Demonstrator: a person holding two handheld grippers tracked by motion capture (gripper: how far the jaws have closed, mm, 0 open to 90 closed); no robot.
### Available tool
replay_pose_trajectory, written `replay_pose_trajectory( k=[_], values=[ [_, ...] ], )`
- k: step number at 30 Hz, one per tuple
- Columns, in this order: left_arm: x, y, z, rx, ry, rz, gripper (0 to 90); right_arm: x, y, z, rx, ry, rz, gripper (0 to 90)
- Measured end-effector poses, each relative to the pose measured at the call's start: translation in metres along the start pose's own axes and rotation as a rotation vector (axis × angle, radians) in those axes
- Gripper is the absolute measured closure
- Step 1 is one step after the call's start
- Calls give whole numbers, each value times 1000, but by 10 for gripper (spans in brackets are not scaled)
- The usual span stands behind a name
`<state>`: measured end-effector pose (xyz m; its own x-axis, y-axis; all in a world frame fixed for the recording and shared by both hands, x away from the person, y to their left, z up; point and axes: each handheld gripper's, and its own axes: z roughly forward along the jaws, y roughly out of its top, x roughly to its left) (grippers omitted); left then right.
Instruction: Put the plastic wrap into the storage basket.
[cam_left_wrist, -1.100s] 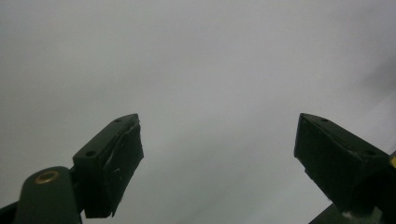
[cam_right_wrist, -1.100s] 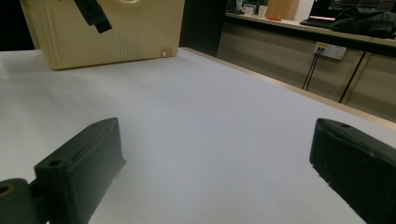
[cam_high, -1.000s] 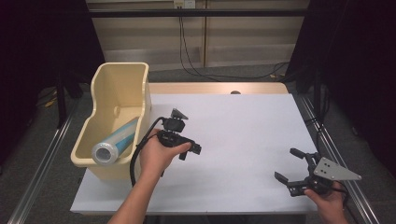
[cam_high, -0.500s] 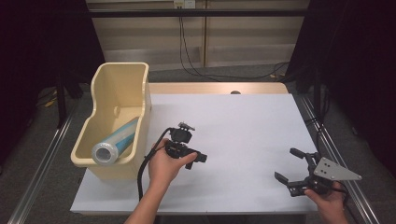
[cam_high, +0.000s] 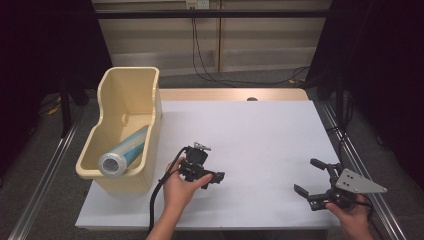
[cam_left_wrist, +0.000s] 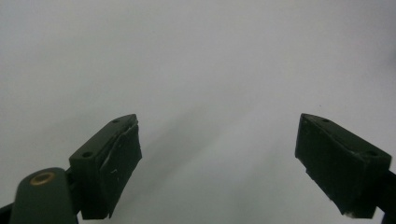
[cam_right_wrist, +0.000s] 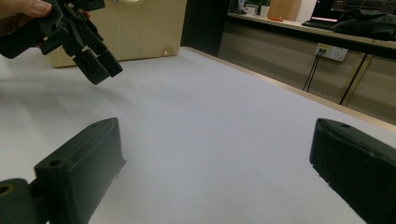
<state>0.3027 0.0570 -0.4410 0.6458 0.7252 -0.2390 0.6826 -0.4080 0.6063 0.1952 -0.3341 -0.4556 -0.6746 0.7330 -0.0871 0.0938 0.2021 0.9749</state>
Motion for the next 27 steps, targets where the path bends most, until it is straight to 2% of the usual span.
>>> replay_pose_trajectory(
  k=[2, 4, 9, 16, 19, 24, 27],
  values=[
    [0, -3, 0, -39, -5, 14, 136, 0, 0, 0, 5, 1, -1, 20],
    [-1, -4, 0, -50, 15, 39, 134, 0, 0, 0, 4, 2, 0, 20],
    [-1, -10, -2, -142, 20, 63, 143, 0, -1, 0, 7, 4, -5, 20],
    [2, -16, -5, -242, 48, 83, 139, 0, -2, 1, 8, 6, -2, 20],
    [3, -19, -5, -276, 44, 69, 135, 0, -2, 1, 9, 6, -4, 20],
    [3, -24, -7, -331, 77, 80, 124, 0, -2, 2, 10, 5, -2, 20],
    [2, -26, -9, -375, 75, 83, 123, 0, -3, 2, 10, 6, -1, 20]
  ],
)
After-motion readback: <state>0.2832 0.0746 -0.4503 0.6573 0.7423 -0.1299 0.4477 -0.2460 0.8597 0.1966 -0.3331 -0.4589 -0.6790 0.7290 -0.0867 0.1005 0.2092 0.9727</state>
